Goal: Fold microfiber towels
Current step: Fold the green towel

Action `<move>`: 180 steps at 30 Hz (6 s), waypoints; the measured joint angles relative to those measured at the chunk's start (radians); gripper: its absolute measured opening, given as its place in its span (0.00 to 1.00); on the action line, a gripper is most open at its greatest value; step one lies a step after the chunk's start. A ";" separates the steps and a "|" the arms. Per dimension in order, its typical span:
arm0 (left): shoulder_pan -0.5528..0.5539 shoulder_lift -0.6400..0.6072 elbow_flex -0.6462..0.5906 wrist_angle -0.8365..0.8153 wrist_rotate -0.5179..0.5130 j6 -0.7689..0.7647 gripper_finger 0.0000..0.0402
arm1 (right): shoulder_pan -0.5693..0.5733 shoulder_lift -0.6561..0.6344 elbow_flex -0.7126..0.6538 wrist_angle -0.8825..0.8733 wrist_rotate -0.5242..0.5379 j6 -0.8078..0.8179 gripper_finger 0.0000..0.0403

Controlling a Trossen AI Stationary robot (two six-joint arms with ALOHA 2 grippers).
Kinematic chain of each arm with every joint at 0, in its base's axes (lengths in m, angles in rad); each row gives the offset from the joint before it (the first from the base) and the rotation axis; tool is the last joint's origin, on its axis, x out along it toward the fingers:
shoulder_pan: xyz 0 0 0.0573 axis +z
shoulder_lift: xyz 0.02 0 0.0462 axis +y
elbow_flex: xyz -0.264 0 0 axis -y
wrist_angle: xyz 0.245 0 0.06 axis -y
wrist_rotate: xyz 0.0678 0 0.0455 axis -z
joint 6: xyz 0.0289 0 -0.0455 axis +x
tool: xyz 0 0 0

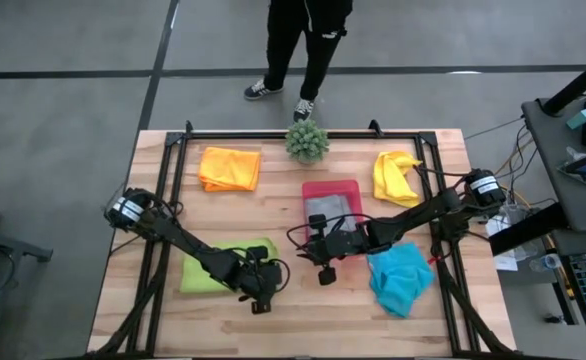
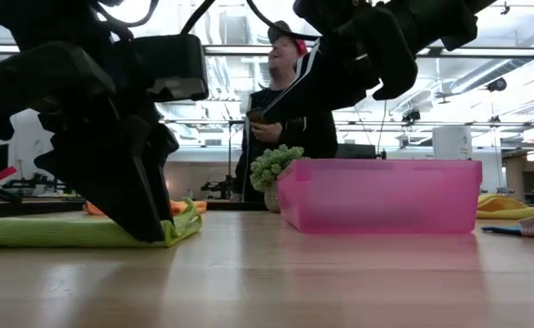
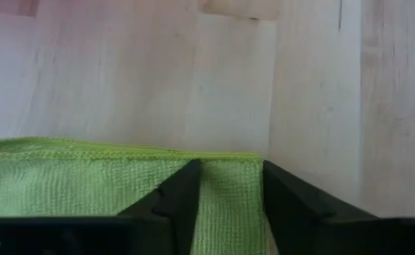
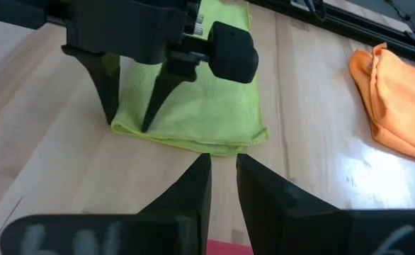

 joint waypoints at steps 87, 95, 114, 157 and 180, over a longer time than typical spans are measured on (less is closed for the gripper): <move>-0.330 -0.268 -0.194 -0.683 -0.032 -0.948 0.24 | 0.000 0.001 0.000 0.004 0.004 0.025 0.15; -0.228 -0.200 -0.213 -0.346 -0.066 -0.718 0.20 | 0.000 0.001 0.000 0.004 0.005 0.016 0.15; -0.136 -0.294 -0.187 0.101 -0.030 -0.043 0.20 | 0.000 0.001 0.008 0.004 0.005 0.091 0.15; -0.225 -0.510 -0.395 -0.367 -0.114 -0.556 0.20 | -0.035 0.602 0.700 -0.163 -0.071 0.066 0.22; -0.225 -0.510 -0.382 -0.359 -0.118 -0.557 0.20 | -0.033 0.532 0.683 -0.272 0.043 0.064 0.02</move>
